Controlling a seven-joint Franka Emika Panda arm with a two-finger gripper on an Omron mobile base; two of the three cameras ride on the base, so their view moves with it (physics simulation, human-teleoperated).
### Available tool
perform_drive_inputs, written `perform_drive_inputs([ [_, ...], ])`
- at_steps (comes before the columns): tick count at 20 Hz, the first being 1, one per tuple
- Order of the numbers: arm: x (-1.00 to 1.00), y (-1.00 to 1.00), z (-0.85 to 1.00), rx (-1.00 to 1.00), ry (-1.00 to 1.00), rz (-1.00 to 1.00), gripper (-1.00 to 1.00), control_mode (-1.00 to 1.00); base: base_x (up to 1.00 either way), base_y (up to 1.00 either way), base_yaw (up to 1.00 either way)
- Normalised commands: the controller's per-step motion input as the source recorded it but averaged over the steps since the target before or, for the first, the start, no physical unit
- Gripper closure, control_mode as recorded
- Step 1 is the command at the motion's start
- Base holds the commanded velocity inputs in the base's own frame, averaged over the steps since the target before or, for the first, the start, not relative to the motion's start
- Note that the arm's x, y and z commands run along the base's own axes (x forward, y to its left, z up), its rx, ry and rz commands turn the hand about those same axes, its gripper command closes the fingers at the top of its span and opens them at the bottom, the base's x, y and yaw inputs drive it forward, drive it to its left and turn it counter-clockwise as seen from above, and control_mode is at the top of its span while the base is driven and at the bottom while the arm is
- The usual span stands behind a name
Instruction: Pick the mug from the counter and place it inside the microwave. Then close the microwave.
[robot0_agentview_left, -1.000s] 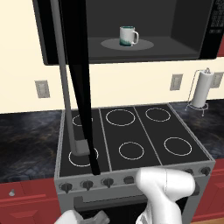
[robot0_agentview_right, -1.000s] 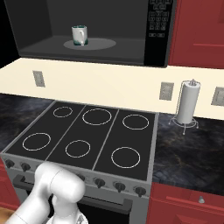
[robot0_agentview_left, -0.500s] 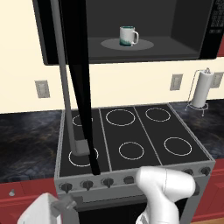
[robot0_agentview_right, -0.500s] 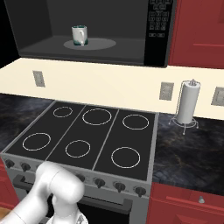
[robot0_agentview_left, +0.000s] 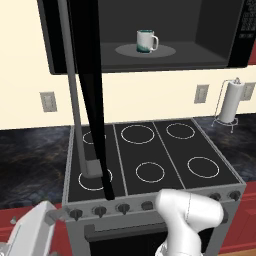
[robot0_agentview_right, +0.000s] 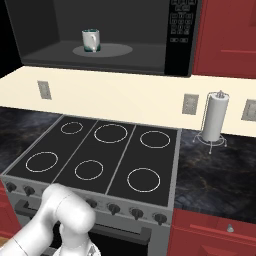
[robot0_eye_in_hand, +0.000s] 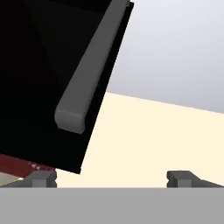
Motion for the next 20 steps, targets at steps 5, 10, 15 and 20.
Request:
perform_drive_inputs([
  [5, 0.36, 0.1, -0.21, 0.0, 0.0, -0.18, -1.0, -1.0, 0.0, 0.0, 0.0],
  [10, 0.41, 0.14, -0.17, -0.02, 0.0, -0.14, -1.0, -1.0, 0.0, 0.0, 0.0],
  [15, 0.02, 0.36, -0.16, 0.0, 0.0, -0.07, -1.0, -1.0, 0.0, 0.0, 0.0],
  [20, 0.02, 0.32, -0.02, 0.0, 0.0, -0.05, -1.0, -1.0, 0.0, 0.0, 0.0],
])
